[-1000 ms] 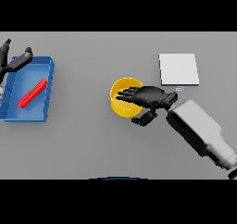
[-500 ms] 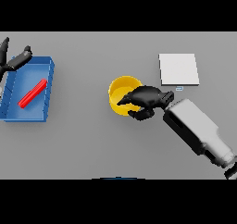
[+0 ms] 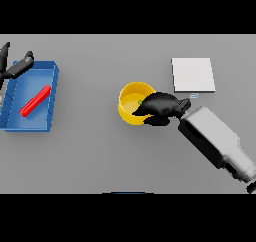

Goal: Pick up the red beaker and tilt it to pour out 1 green nut into yellow bowl. Pick up the yellow bowl and place it on the metallic measuring scale.

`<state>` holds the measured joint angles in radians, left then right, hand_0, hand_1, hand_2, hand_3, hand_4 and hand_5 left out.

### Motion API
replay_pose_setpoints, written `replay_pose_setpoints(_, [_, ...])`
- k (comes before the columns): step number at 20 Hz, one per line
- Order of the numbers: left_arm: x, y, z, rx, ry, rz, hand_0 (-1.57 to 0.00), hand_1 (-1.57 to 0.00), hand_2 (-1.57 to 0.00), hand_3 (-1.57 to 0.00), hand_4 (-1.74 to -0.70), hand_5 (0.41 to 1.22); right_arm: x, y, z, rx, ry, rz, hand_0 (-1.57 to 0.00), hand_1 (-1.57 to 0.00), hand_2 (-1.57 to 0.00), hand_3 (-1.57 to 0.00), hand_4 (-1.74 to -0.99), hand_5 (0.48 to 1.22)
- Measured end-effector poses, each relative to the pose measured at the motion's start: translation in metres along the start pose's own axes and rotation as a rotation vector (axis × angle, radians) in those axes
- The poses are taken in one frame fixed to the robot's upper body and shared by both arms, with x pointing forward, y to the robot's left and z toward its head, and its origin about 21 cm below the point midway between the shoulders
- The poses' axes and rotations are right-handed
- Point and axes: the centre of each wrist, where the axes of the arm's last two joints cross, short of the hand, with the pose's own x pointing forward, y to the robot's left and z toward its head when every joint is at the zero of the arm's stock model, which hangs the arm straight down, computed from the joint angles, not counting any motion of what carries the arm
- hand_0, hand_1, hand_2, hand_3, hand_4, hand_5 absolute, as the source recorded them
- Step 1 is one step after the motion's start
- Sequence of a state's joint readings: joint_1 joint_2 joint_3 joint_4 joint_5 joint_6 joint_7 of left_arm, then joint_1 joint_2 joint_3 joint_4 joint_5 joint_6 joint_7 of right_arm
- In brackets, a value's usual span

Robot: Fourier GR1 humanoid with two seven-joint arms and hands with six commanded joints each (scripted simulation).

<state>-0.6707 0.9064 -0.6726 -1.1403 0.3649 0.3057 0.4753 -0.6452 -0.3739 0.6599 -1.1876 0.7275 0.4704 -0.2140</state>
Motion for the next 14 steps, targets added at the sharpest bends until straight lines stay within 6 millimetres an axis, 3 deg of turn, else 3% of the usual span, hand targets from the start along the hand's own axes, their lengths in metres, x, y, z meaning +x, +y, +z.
replay_pose_setpoints(4, [0.004, 0.002, -0.002, 0.001, 0.001, 0.0, 0.0, 0.0, 0.0, 0.0, -0.78, 0.727, 0.0, -0.017, 0.014, -0.024, -0.002, 0.001, -1.53, -1.52, -1.52, -1.36, -1.714, 1.213])
replay_pose_setpoints(8, [0.001, 0.007, 0.001, 0.01, -0.003, -0.009, 0.0, 0.0, 0.0, 0.0, -0.79, 0.737, 0.0, -0.037, 0.027, -0.047, 0.011, 0.011, -1.55, -1.55, -1.55, -1.3, -1.721, 1.218])
replay_pose_setpoints(11, [0.006, 0.008, 0.001, 0.003, -0.018, 0.008, 0.0, 0.0, 0.0, 0.0, -0.8, 0.737, -0.001, -0.044, 0.032, -0.043, 0.055, 0.007, -1.56, -1.55, -1.56, -1.35, -1.724, 1.218])
replay_pose_setpoints(14, [0.002, 0.005, -0.001, 0.007, -0.015, -0.002, 0.0, 0.0, 0.0, 0.0, -0.8, 0.747, -0.004, -0.059, 0.041, -0.061, 0.061, 0.003, -1.57, -1.56, -1.56, -1.27, -1.723, 1.219])
